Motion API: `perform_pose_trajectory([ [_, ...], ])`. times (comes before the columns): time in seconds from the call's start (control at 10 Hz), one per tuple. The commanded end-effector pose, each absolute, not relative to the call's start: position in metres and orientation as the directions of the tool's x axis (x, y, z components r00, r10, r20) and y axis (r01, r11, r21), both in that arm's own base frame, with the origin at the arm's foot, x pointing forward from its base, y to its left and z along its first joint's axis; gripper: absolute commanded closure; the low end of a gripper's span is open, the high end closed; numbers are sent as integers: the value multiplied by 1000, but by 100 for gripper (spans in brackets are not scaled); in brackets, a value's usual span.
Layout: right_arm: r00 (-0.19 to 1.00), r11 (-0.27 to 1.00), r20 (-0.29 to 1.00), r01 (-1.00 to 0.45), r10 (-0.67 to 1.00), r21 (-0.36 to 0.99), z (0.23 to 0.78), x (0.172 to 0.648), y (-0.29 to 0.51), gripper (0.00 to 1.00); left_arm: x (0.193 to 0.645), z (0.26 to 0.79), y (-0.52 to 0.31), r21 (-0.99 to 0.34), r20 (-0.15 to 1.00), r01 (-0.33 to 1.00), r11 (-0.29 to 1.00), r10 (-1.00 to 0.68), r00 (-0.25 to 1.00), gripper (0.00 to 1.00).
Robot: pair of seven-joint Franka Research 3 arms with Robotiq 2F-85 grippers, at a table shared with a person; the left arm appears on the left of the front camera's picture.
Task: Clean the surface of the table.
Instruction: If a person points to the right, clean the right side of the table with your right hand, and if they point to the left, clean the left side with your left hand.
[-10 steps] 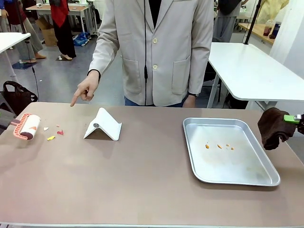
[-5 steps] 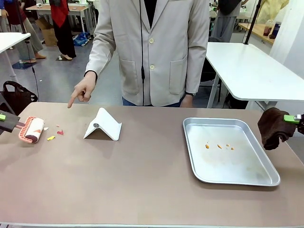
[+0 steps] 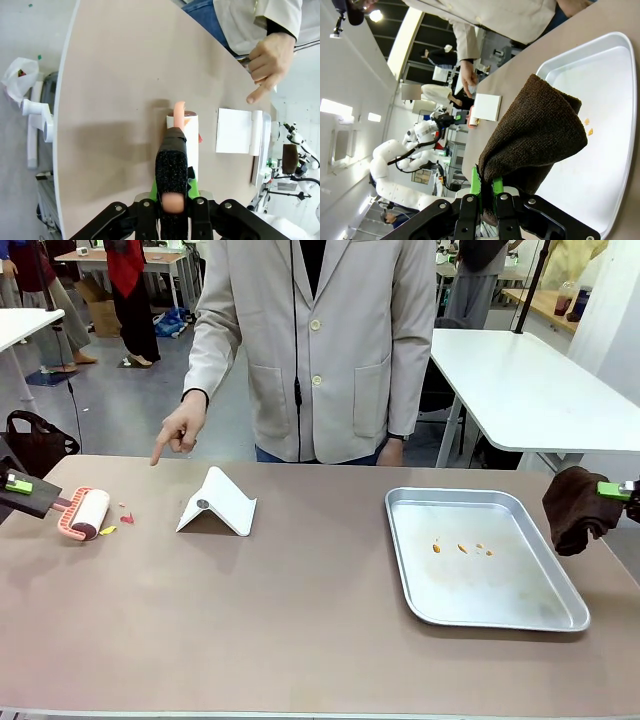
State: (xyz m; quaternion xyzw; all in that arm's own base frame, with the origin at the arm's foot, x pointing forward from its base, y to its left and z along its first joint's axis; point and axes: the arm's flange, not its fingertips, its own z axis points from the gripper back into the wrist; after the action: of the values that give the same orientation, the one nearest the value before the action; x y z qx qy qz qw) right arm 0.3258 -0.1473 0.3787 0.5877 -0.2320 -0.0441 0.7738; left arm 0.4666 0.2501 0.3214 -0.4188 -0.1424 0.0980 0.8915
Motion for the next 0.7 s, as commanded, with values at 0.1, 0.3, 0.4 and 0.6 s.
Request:
perform_pose_trajectory([
  [0.1, 889, 303, 306, -205, -341, 931, 384, 325, -146, 92, 467, 298, 208, -728, 133, -74, 681, 246, 960, 78],
  [0.3, 889, 303, 306, -205, -341, 931, 384, 325, -146, 92, 461, 292, 182, -720, 157, -37, 693, 214, 964, 78],
  [0.4, 889, 303, 306, -205, -341, 931, 384, 325, -146, 92, 458, 288, 172, -709, 153, -21, 705, 182, 971, 78],
  [0.6, 889, 303, 306, -205, -341, 931, 384, 325, -146, 92, 455, 286, 154, -710, 145, 5, 705, 140, 980, 78],
])
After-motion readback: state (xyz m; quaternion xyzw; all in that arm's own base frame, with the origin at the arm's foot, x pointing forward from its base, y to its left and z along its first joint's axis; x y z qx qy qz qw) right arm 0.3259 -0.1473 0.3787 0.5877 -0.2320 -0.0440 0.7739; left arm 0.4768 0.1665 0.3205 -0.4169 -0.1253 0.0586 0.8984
